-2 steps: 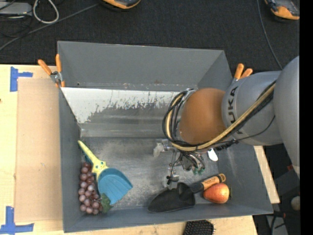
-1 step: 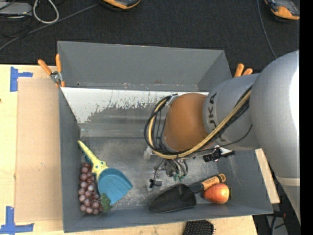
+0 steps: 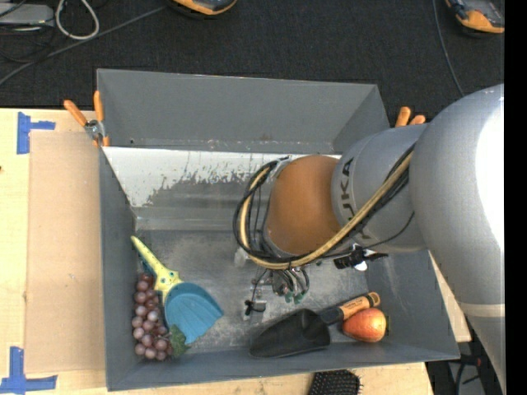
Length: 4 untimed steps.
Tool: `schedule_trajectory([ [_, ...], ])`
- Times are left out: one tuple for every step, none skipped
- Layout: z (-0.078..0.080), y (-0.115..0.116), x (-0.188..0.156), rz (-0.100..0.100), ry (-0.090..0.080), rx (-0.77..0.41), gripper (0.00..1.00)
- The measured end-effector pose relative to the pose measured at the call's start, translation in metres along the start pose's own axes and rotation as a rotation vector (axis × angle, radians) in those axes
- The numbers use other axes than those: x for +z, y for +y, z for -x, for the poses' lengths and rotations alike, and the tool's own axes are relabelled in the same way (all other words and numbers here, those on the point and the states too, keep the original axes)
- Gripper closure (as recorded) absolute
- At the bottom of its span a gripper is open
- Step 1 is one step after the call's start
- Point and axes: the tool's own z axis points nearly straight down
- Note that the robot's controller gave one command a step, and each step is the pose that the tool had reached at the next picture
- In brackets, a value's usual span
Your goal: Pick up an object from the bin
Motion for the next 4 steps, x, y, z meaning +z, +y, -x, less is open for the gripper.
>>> schedule_trajectory([
  [-0.053,0.054,0.000,0.003,0.001,0.162,1.00],
  [-0.053,0.054,0.000,0.003,0.001,0.162,1.00],
  [-0.017,0.060,0.000,0.002,0.004,0.092,1.00],
  [0.041,0.079,-0.003,0.003,0.003,0.128,1.00],
])
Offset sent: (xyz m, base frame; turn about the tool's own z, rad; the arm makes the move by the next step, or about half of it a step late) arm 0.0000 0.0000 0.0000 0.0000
